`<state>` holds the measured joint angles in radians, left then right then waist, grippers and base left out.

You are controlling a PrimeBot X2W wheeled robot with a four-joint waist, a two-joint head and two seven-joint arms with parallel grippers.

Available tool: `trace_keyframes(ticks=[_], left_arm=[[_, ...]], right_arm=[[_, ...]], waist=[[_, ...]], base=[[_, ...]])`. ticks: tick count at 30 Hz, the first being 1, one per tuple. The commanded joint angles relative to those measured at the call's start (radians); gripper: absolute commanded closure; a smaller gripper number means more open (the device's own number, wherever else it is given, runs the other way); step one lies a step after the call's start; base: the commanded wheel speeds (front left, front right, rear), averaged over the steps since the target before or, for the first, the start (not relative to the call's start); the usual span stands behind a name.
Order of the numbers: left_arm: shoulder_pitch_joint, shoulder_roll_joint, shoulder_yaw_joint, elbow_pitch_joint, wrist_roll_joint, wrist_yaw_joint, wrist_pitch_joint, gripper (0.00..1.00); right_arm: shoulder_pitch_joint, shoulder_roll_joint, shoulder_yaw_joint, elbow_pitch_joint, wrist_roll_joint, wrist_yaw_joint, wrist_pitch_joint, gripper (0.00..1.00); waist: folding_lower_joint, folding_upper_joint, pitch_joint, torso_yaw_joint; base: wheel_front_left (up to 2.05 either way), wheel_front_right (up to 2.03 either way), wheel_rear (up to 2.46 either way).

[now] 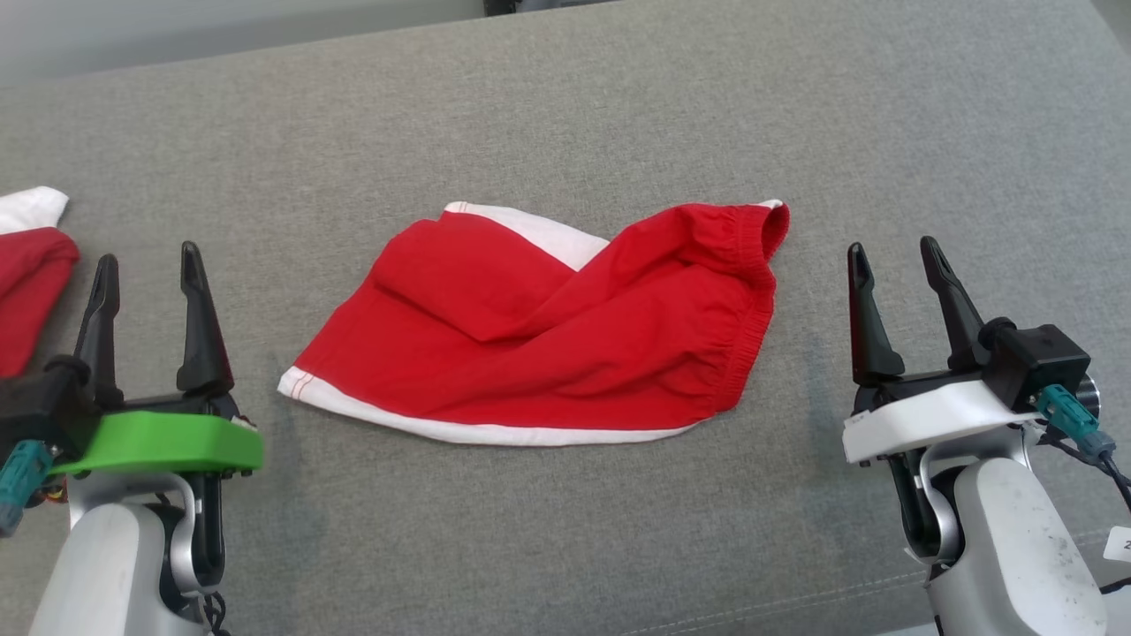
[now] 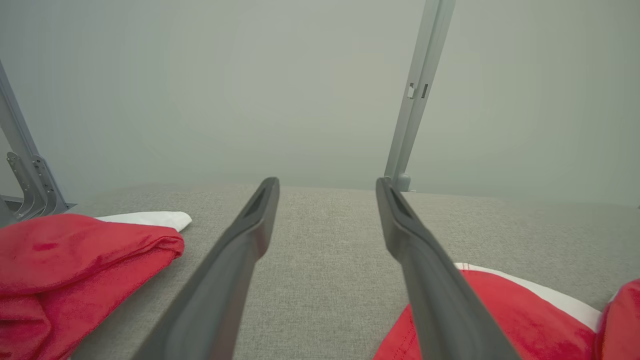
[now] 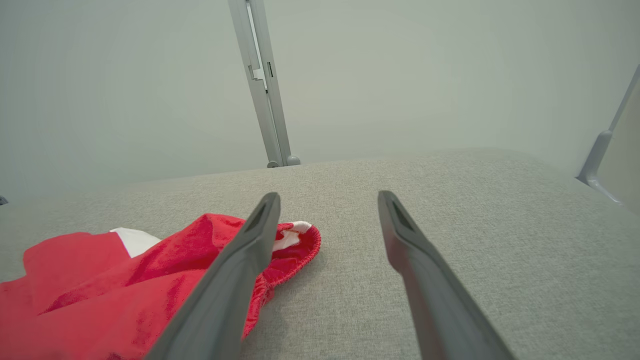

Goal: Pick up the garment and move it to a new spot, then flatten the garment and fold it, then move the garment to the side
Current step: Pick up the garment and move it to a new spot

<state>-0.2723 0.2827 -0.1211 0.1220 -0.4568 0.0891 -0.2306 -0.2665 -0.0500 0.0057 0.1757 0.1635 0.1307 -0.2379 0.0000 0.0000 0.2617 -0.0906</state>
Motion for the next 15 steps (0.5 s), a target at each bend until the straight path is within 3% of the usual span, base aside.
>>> trace_keyframes(ticks=[1, 15], left_arm=[[0.026, 0.009, 0.006, -0.009, -0.009, 0.004, -0.005, 0.00], [0.167, 0.027, -0.049, -0.081, 0.029, 0.016, 0.024, 0.00]], right_arm=[[0.018, -0.003, -0.003, -0.005, -0.011, 0.000, 0.005, 0.00], [0.093, -0.003, 0.015, -0.025, -0.014, 0.000, 0.038, 0.00]], waist=[[0.0000, 0.0000, -0.042, 0.040], [0.0000, 0.0000, -0.127, 0.043]], base=[[0.00, 0.00, 0.00], [0.00, 0.00, 0.00]])
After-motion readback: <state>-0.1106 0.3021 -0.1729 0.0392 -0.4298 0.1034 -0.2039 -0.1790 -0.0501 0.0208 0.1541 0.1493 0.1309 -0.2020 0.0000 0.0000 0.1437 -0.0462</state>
